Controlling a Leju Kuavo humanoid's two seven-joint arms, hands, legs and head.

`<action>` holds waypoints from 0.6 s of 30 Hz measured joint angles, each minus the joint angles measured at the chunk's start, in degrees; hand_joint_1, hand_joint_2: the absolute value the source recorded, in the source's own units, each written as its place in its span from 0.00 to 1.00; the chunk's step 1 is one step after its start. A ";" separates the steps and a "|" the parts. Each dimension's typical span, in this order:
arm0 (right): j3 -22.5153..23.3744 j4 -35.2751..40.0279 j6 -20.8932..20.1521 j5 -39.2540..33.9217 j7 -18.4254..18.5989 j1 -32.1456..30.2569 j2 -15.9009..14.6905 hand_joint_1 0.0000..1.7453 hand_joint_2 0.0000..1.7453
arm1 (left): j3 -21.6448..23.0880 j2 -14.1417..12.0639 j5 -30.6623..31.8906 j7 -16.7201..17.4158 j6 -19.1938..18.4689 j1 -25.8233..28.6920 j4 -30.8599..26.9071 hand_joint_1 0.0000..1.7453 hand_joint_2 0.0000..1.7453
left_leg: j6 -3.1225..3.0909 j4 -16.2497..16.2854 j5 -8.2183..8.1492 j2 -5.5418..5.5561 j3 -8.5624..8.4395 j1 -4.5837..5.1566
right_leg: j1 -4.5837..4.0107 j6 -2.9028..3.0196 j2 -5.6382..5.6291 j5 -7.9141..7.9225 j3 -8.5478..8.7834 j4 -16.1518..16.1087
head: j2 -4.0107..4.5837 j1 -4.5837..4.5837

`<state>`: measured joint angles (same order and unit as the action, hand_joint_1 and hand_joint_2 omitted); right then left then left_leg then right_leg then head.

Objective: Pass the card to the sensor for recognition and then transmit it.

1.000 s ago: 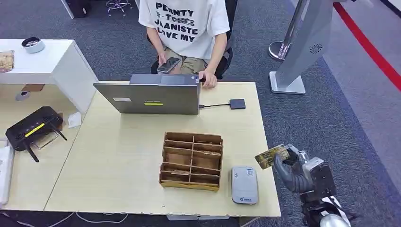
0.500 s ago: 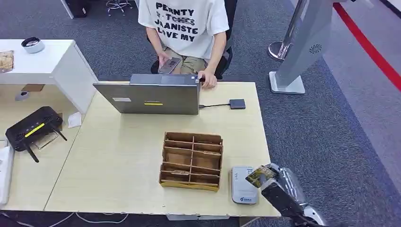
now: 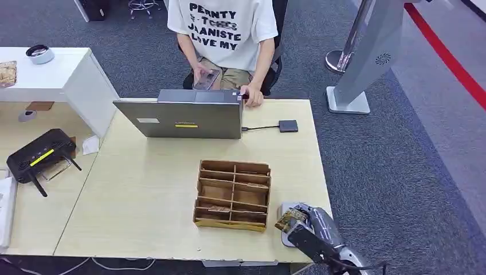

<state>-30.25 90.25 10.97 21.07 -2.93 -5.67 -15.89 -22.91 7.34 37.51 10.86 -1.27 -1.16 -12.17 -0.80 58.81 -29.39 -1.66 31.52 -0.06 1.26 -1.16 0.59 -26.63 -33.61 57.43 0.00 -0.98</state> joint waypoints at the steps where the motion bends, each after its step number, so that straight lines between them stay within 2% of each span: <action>1: -0.13 -0.24 0.02 0.21 0.11 0.17 0.00 1.00 1.00 | -0.04 0.00 0.02 0.00 -0.04 0.01 0.00 0.00 0.00 | 0.00 0.00 0.00 0.00 0.00 0.00 | 0.00 0.00 0.00 0.00 0.00 0.00 | 0.00 0.00; 18: -0.26 -1.71 0.44 1.84 0.96 0.75 0.00 1.00 1.00 | -0.44 0.00 0.20 -0.15 -0.28 0.02 0.00 0.00 0.00 | 0.00 0.00 0.00 0.00 0.00 0.00 | -0.01 0.00 0.00 0.00 0.00 0.00 | 0.00 0.00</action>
<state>-30.51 88.54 11.41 22.91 -1.97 -4.92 -15.89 -23.34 7.34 37.70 10.71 -1.55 -1.15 -12.17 -0.80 58.81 -29.39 -1.66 31.51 -0.06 1.25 -1.16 0.59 -26.63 -33.61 57.44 0.00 -0.98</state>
